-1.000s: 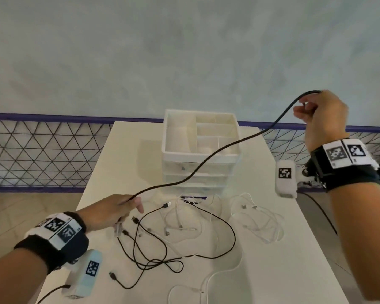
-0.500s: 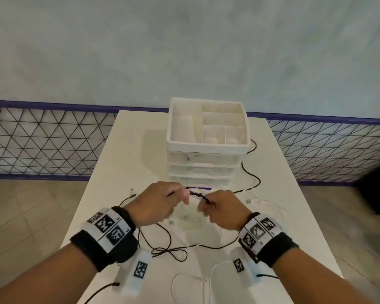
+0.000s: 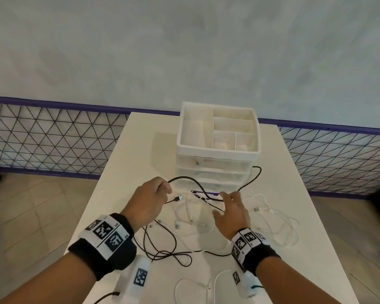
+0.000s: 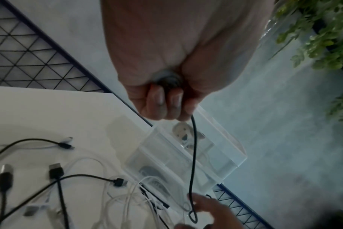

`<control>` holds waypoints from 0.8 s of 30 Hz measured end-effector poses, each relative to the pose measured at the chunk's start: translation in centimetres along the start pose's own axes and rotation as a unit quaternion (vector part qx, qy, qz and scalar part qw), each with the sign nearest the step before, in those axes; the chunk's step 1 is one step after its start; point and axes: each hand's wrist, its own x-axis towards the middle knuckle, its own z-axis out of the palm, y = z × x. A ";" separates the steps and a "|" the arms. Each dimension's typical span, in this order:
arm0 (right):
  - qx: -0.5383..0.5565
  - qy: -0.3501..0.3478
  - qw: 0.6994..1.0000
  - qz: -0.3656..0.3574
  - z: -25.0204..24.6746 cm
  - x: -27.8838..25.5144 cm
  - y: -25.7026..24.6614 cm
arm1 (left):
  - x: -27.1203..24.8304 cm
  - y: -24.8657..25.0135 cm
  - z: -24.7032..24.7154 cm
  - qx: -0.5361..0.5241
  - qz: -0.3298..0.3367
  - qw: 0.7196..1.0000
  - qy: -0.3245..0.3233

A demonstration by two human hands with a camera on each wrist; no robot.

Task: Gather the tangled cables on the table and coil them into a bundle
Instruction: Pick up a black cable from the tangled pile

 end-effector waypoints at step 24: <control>-0.008 -0.096 0.991 -0.093 -4.0 2.3 -4.1 | 1.4 4.0 1.1 -0.075 0.071 0.995 0.003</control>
